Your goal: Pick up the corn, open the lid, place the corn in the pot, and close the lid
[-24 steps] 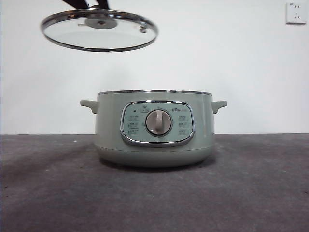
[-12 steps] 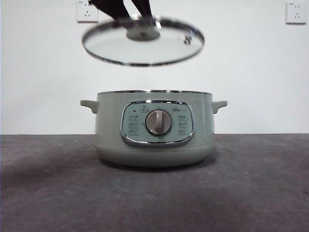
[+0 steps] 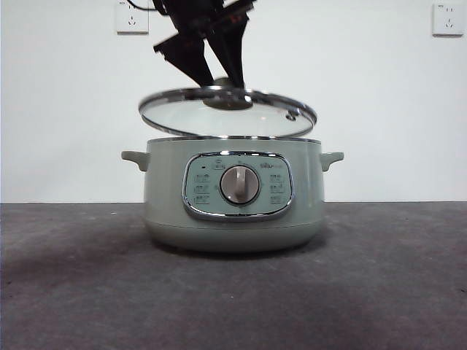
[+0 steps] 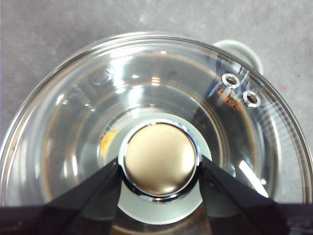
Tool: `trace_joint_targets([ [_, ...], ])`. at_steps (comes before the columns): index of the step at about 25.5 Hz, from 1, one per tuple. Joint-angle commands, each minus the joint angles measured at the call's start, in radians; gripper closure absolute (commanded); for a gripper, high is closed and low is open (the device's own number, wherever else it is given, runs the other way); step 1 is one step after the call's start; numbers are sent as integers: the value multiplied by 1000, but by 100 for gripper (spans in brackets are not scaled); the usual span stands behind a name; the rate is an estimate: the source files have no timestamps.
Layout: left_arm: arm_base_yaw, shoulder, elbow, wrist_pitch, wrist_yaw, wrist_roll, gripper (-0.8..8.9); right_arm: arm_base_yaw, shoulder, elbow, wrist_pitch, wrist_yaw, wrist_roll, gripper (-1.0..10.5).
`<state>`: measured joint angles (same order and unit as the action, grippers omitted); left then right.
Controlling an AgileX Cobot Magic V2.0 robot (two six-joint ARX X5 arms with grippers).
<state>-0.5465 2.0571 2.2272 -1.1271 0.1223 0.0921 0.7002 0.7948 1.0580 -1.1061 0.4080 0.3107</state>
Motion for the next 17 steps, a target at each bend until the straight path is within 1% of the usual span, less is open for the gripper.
trace_joint_targets([
  [1,-8,21,5,45,8,-11,822,1,-1,-11,8,0,11,963],
  [8,-11,25,5,57,8,-11,822,1,-1,-11,9,0,12,963],
  [13,-11,42,5,29,8,-9,822,1,-1,-11,8,0,12,963],
  [17,-12,74,5,25,8,14,823,1,-1,-11,6,0,11,963],
])
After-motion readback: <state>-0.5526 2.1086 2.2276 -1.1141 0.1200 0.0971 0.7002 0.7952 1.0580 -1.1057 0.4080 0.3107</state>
